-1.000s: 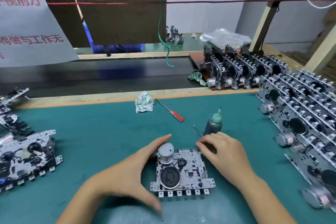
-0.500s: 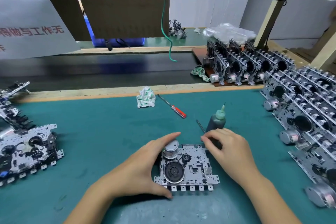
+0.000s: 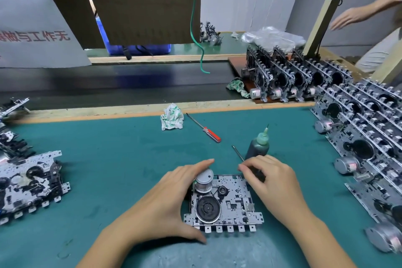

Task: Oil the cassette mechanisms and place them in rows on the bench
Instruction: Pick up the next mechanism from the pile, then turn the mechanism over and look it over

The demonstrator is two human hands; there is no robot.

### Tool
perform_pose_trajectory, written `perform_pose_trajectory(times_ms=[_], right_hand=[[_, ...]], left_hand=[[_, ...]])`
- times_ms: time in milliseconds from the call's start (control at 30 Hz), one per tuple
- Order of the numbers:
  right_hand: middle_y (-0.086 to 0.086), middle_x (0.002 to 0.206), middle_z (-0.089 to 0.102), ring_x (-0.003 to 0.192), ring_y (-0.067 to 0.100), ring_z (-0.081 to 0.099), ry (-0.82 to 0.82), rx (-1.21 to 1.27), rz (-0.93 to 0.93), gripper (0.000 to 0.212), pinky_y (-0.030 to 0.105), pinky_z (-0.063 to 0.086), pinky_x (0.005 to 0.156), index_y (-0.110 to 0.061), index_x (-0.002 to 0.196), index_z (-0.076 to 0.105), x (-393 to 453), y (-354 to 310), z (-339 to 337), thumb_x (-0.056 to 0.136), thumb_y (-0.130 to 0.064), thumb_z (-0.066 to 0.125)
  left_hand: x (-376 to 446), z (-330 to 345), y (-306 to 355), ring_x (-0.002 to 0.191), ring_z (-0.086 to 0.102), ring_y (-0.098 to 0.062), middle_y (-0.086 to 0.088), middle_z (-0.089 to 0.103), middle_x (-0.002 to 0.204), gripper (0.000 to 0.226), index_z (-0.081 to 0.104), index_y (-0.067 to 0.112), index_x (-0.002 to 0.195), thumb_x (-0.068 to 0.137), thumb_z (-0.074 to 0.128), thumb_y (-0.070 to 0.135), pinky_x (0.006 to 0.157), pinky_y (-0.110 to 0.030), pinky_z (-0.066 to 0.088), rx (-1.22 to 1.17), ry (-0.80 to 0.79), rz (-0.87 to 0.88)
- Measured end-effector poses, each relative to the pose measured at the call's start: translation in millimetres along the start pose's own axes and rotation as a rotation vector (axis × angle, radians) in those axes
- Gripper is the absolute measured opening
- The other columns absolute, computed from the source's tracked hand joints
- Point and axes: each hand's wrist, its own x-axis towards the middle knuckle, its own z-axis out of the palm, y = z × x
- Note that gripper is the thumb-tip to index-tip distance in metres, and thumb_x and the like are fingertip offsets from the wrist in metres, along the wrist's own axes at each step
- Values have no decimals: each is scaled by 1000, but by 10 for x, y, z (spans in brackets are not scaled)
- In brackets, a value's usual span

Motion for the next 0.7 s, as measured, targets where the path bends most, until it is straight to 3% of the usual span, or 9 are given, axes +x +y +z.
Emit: perform_pose_trajectory(times_ms=[300,700], right_hand=[[-20,74,62,72,4,56,142,217,1,11,22,45,67,-19,81,70,12,-29,-14,82,-27,62],[-20,78,62,78,5,57,75,210,-26,15,26,46,71,-21,84,70,8,-51,-20,84,-31,60]], left_hand=[[-8,36,19,132,17,15,46,12,135,121,-7,67,134,55,85,56,105,-3,14,-78,1,6],[14,48,23,131,20,16,46,14,137,113,0,65,135,59,83,53,104,-3,16,-58,50,23]])
